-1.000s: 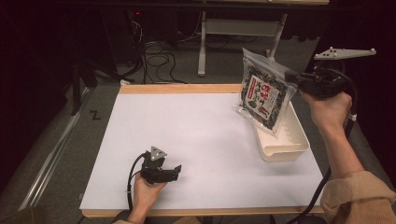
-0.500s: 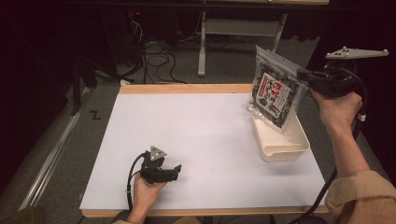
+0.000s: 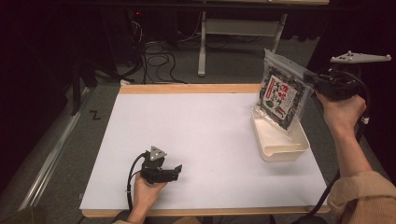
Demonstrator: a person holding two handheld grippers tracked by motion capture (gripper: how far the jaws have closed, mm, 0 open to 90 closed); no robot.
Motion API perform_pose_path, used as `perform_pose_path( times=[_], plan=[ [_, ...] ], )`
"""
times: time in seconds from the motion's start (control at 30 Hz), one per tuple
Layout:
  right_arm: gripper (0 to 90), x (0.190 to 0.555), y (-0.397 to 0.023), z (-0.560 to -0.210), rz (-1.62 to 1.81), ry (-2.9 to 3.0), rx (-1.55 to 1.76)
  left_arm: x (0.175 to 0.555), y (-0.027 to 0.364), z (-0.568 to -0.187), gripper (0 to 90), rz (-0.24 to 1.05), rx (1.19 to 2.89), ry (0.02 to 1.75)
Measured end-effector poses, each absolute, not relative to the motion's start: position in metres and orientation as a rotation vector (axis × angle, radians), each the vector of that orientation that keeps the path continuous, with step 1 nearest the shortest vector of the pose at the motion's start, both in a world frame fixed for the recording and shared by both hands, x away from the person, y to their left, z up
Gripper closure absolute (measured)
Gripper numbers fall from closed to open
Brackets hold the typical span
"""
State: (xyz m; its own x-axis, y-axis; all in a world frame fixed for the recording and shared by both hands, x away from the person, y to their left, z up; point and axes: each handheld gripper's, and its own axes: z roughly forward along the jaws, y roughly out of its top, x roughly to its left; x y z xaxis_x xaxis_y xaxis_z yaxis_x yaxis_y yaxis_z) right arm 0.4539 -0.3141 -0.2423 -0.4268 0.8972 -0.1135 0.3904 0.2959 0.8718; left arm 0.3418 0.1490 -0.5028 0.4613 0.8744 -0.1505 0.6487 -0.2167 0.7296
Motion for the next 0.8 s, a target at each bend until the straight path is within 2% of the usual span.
perform_pose_path(
  times=[0.8],
  plan=[
    [90.0, 0.462, -0.324, -0.263, 1.034, 1.944, 1.173, 0.341, 0.149, -0.501, 19.1, 0.402, 1.946, 1.275]
  ],
)
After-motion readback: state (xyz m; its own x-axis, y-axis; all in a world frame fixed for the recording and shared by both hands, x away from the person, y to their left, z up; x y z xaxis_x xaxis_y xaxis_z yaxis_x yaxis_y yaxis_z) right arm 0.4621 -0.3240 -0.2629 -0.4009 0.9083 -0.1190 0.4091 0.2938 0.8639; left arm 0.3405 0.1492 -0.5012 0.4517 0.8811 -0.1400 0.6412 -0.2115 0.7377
